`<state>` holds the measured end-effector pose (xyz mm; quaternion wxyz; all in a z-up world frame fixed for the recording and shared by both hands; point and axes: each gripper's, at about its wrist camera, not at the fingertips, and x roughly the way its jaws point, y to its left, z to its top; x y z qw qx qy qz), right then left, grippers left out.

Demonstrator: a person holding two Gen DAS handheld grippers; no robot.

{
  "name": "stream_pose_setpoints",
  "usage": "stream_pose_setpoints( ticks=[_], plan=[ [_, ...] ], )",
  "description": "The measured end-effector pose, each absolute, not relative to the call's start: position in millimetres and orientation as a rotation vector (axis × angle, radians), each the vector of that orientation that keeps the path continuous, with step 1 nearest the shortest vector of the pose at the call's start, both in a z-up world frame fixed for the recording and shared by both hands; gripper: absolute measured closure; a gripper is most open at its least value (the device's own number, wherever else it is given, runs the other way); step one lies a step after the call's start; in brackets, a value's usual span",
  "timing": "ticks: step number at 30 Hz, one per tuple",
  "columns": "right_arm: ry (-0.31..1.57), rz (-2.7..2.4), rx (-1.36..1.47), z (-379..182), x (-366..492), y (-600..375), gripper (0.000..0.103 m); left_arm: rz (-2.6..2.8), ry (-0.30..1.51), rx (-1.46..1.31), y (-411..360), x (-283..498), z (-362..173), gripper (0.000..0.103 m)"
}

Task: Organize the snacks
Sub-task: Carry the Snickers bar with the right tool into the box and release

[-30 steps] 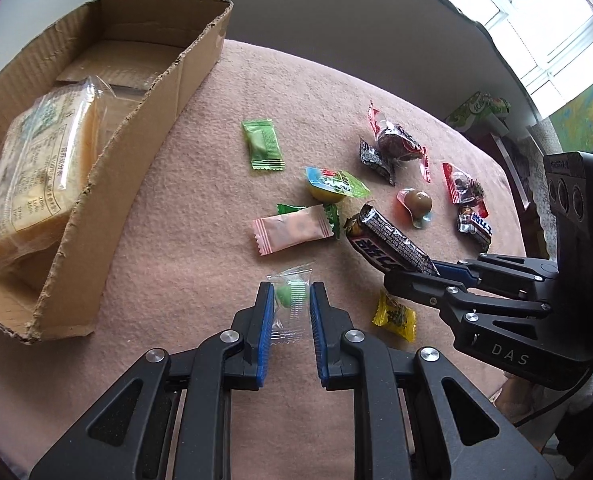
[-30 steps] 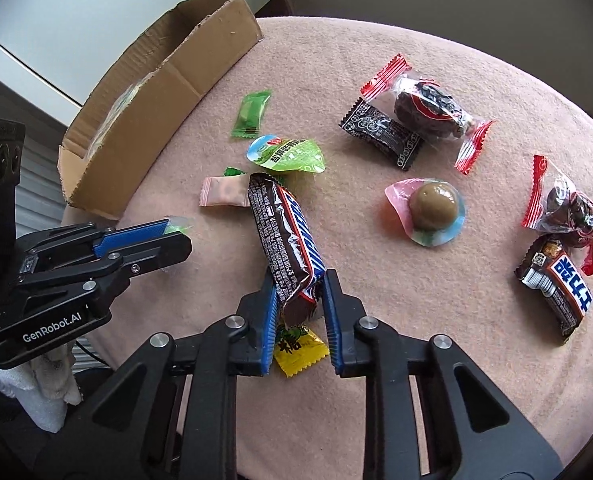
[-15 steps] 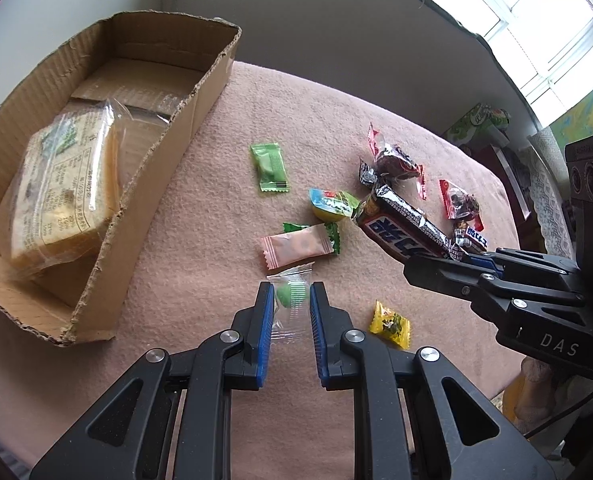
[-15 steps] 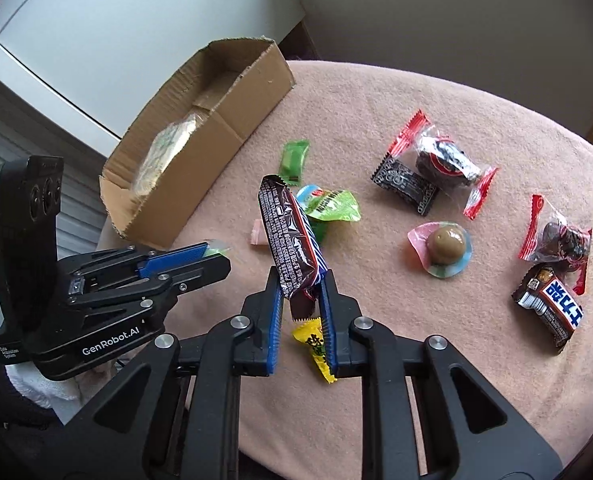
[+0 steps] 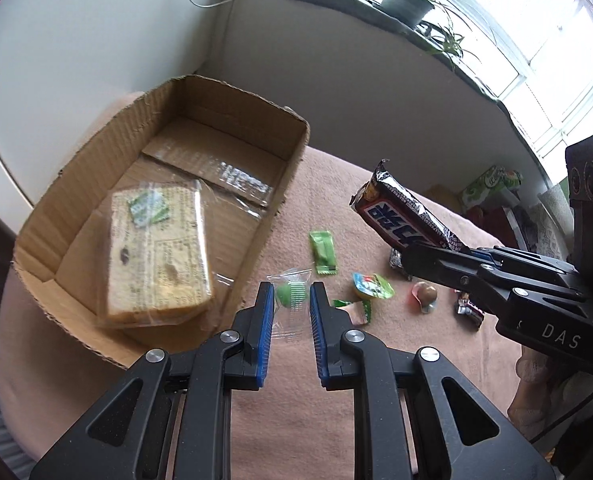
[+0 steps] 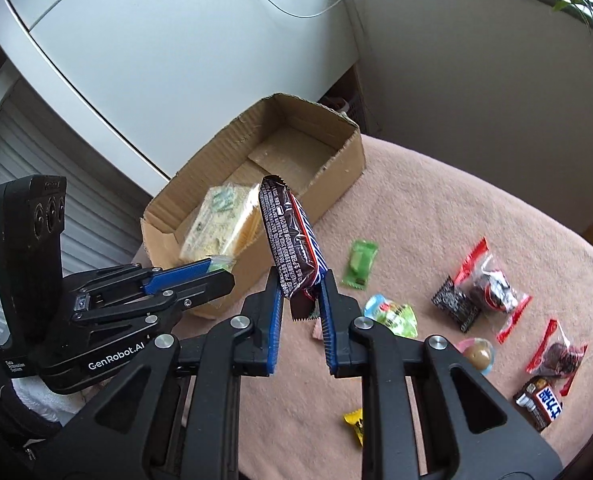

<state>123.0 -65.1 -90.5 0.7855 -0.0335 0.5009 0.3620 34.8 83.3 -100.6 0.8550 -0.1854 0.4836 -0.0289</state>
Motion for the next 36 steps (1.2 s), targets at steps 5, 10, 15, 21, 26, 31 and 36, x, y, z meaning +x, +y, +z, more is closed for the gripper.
stream_pose_setpoints(
  ticks=[5, 10, 15, 21, 26, 31, 36],
  plan=[
    [1.077, 0.812, -0.108, -88, 134, -38, 0.085, -0.004, 0.990, -0.416, 109, 33, -96, 0.087],
    [1.074, 0.830, -0.159, -88, 140, -11, 0.085, 0.055, 0.976, -0.439, 129, 31, -97, 0.087],
    [1.088, 0.839, -0.194, -93, 145, 9, 0.085, 0.110, 0.980, -0.456, 151, 28, -102, 0.087],
    [1.094, 0.827, -0.208, -95, 147, 19, 0.083, 0.143, 0.979, -0.442, 164, 28, -103, 0.086],
    [1.067, 0.799, -0.199, -87, 146, 13, 0.042, 0.156, 0.993, -0.446, 170, 27, -105, 0.081],
    [1.066, 0.774, -0.170, -82, 146, -2, 0.038, 0.160, 0.989, -0.444, 169, 24, -102, 0.068],
    [1.071, 0.742, -0.159, -81, 143, -24, 0.038, 0.153, 0.983, -0.436, 165, 24, -100, 0.068]
  ],
)
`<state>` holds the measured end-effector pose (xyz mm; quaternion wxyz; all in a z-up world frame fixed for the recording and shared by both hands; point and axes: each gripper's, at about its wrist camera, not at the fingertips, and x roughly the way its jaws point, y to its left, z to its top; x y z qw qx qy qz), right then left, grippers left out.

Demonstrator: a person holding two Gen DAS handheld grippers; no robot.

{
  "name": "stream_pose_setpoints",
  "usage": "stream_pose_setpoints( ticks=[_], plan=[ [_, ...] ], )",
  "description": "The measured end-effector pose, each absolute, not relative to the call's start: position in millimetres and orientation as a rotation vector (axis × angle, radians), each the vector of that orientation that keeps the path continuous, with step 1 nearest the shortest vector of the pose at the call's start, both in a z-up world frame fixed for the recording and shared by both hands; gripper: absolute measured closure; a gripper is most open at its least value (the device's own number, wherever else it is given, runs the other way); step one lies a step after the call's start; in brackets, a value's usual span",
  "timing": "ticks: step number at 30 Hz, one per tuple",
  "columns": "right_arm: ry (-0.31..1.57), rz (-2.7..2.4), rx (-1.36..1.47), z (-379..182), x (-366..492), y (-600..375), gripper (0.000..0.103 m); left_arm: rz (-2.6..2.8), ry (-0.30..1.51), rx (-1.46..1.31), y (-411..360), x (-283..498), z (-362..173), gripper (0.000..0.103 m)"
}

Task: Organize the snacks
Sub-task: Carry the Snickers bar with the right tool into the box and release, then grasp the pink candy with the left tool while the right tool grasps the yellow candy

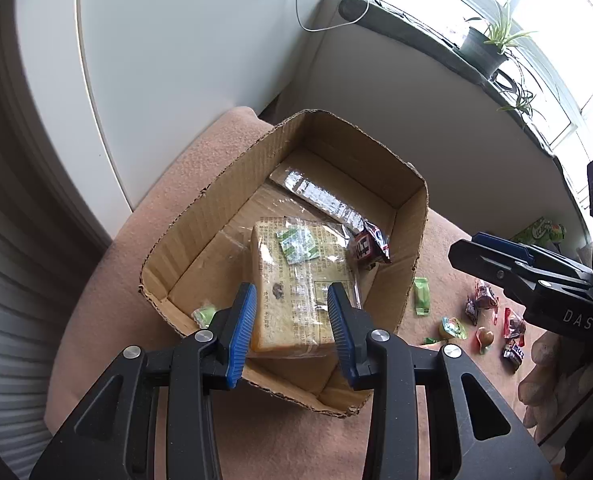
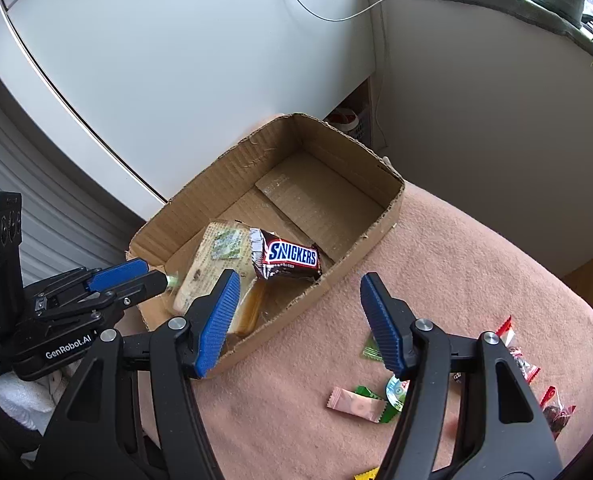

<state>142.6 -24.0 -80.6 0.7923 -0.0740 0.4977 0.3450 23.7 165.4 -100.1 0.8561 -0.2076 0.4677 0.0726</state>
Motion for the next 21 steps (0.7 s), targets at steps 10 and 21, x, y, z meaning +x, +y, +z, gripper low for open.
stream_pose_setpoints(
  ticks=[10, 21],
  plan=[
    [1.065, 0.637, -0.091, -78, 138, -88, 0.038, 0.111, 0.968, -0.428, 151, 22, -92, 0.068],
    [1.088, 0.519, -0.036, -89, 115, -166, 0.037, -0.032, 0.989, -0.362, 98, 29, -93, 0.068]
  ],
)
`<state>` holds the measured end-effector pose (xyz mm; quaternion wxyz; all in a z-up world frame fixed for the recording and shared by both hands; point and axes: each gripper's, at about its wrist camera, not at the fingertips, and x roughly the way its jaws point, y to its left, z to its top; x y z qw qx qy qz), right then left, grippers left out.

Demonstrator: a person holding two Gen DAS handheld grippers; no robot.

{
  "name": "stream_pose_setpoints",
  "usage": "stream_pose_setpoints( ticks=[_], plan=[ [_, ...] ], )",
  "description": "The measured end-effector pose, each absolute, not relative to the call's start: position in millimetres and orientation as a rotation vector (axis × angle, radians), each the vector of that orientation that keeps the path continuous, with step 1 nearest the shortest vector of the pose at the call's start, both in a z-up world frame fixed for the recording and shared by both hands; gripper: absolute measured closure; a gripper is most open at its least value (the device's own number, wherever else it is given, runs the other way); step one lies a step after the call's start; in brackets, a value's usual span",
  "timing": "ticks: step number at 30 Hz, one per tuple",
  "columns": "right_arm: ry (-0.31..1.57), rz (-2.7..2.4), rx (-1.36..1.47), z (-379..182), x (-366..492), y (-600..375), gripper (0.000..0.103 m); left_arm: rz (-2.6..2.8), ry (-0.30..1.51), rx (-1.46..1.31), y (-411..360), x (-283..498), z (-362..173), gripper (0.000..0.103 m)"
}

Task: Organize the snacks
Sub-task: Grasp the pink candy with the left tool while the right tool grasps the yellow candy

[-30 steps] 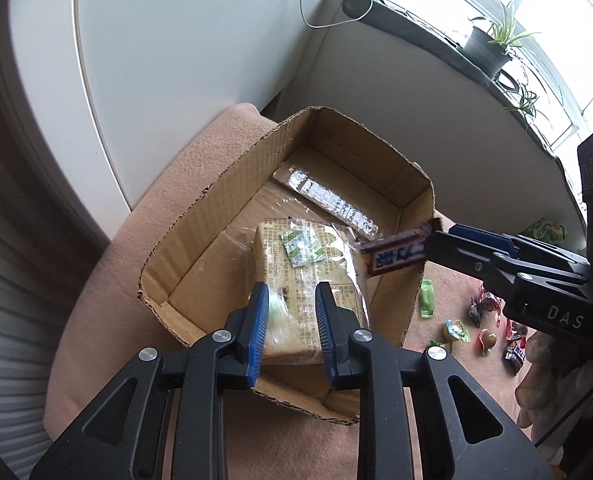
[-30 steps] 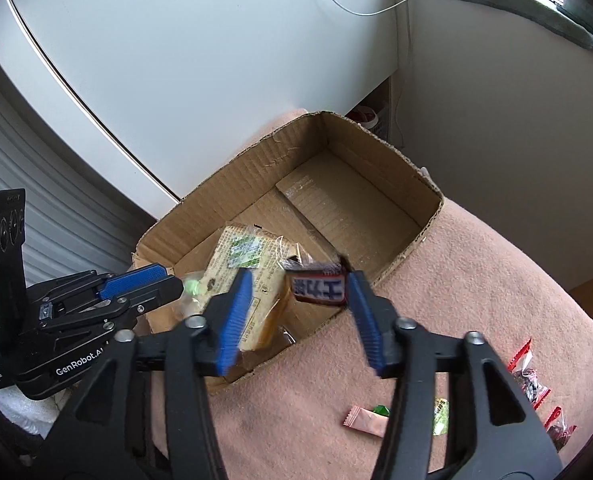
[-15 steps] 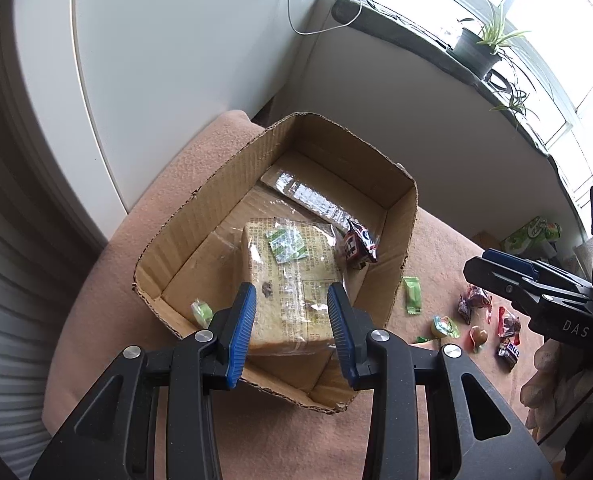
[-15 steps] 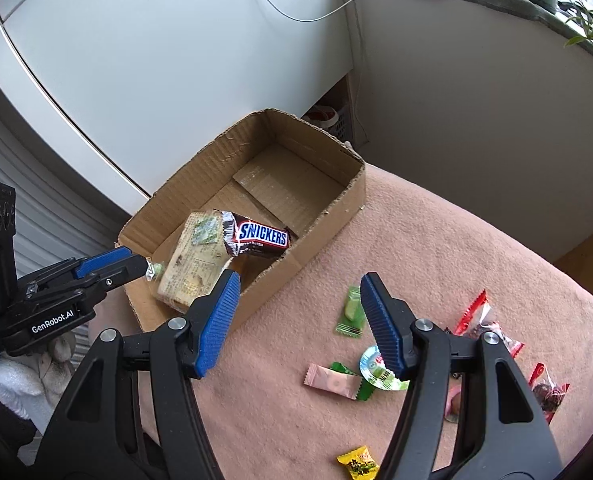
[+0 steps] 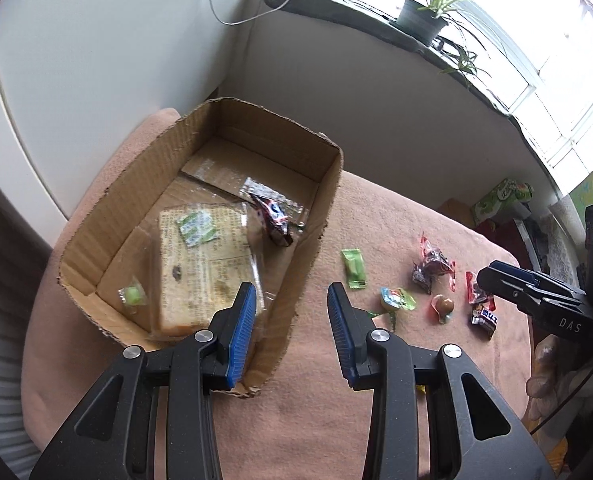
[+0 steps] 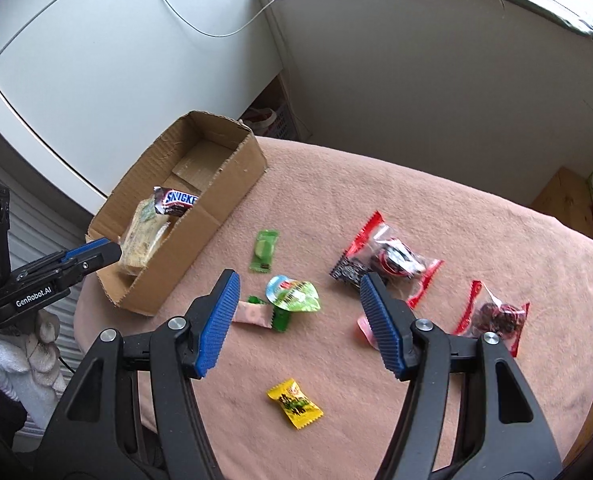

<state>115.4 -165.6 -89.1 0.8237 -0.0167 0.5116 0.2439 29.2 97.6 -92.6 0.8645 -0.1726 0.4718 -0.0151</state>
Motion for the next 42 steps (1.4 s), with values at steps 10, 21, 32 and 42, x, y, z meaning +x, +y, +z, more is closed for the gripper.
stream_pose_setpoints(
  ticks=[10, 21, 32, 42],
  plan=[
    [1.169, 0.514, -0.051, -119, 84, -193, 0.037, -0.218, 1.054, -0.250, 36, 43, -105, 0.068],
    [1.253, 0.554, -0.055, -156, 56, -189, 0.037, -0.329, 1.161, -0.154, -8, 67, -150, 0.068],
    [1.274, 0.560, -0.050, -169, 54, -185, 0.037, -0.328, 1.200, -0.106, -10, 86, -172, 0.068],
    [1.286, 0.598, -0.100, -179, 60, -169, 0.038, -0.360, 1.215, -0.075, -13, 74, -172, 0.068]
  ],
)
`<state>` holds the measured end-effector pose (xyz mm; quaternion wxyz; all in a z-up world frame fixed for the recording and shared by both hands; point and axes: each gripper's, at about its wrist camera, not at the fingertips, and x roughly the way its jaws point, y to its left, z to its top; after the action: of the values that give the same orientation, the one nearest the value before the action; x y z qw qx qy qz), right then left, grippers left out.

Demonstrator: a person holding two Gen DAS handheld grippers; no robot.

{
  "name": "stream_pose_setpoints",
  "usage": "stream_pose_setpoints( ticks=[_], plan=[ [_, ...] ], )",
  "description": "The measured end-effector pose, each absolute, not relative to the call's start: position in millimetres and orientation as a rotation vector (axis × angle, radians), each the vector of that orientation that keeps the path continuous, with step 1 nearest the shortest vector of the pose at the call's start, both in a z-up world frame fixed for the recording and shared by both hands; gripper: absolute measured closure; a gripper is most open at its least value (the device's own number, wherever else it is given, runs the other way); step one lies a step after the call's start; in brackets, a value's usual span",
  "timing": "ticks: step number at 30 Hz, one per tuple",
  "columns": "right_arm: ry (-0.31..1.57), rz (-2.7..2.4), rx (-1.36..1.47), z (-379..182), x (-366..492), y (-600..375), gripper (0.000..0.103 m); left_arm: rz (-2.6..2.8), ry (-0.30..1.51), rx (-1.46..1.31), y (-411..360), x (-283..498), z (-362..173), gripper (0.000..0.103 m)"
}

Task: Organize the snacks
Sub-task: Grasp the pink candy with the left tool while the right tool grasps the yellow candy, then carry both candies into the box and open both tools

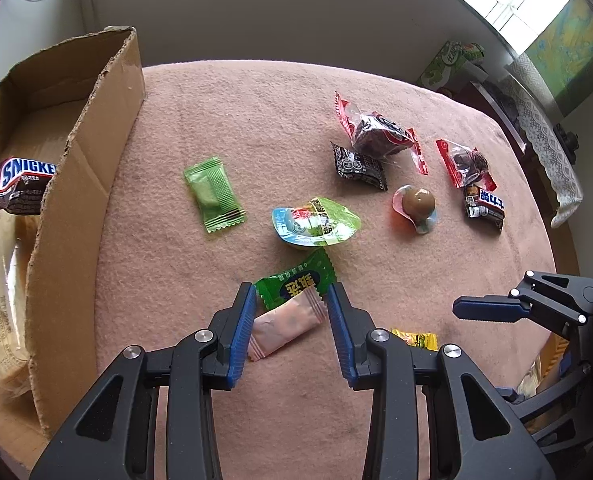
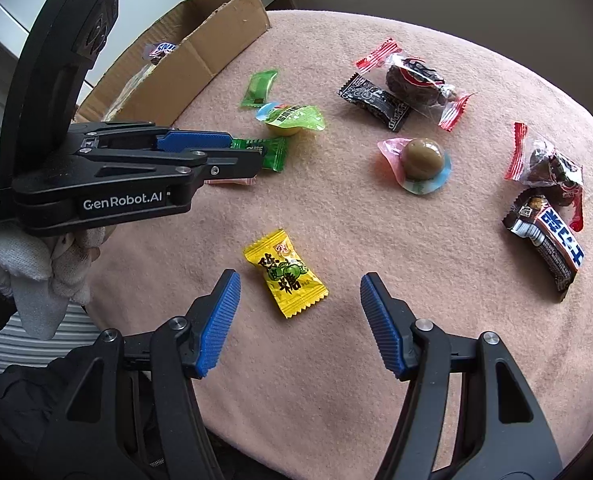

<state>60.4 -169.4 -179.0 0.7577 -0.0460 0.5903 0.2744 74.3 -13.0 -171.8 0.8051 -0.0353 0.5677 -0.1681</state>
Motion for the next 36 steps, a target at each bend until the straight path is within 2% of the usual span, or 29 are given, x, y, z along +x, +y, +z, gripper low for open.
stream_pose_setpoints(
  ticks=[6, 17, 22, 26, 36],
  plan=[
    [1.290, 0.619, -0.134, -184, 67, -159, 0.043, -0.363, 1.220, -0.030, -13, 69, -174, 0.068],
    [1.296, 0.648, -0.202, -189, 68, -144, 0.045, -0.389, 1.223, 0.071, -22, 60, -175, 0.068],
    [1.289, 0.632, -0.258, -192, 70, -131, 0.062, -0.358, 1.213, 0.101, -22, 58, -176, 0.081],
    [1.283, 0.609, -0.279, -193, 72, -128, 0.076, -0.334, 1.205, 0.081, -19, 58, -177, 0.084],
    [1.276, 0.599, -0.195, -188, 73, -134, 0.077, -0.283, 1.191, -0.088, 1, 49, -169, 0.086]
  ],
)
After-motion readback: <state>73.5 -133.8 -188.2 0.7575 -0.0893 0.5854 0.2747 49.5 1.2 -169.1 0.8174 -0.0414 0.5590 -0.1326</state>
